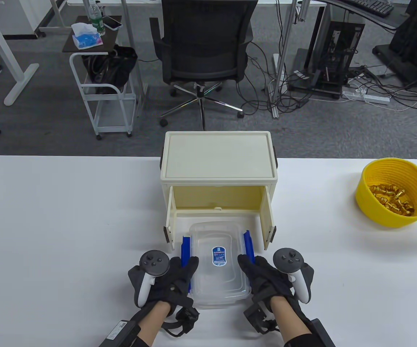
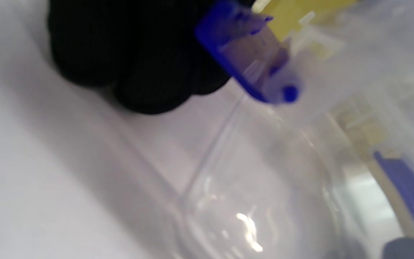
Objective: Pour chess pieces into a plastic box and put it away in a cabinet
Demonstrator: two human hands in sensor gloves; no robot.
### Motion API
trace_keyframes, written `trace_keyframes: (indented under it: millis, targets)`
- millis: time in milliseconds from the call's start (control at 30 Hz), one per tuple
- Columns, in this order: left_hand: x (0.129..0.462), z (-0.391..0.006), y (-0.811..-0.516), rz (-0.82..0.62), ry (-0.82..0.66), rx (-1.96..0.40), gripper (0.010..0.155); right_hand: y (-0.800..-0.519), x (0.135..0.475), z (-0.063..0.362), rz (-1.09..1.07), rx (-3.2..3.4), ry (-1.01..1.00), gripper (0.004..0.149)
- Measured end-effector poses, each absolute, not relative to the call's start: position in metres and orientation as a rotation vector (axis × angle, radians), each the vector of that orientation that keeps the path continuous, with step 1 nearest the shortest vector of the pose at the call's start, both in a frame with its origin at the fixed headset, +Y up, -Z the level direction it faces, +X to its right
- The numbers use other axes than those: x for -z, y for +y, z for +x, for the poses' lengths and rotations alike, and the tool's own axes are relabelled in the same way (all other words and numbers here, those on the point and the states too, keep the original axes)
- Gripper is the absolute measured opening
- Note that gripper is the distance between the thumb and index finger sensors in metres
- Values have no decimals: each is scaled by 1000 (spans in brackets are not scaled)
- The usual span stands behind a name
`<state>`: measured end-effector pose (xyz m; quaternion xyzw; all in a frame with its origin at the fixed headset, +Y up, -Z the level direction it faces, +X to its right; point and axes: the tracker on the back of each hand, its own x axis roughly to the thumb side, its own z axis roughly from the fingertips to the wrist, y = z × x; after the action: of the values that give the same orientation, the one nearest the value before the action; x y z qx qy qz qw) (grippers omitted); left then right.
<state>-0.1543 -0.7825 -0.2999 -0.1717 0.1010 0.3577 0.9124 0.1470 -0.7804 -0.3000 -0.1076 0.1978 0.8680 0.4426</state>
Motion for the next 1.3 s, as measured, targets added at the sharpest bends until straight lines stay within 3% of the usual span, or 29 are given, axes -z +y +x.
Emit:
trace_keyframes:
  millis: [267,533,667,1067,1300]
  targets:
    - [292,-147,-768,-317,151,-681,79,-753,296,141,-234,-2383,409,84]
    - [286,-132,-769,-417,43,-675,81,-762,292,128,-159,-2383,526,82]
    - [285,-126,-775,-398,6,-623,82,-766,290,121,-125,-2449,461,80]
    - [283,-125,-777,-357,29,-817,81,-765,290,117,-25,-2365,540,82]
    - [280,-131,-747,-326,8,-973,82,-735,287,119,10,-2230,446,84]
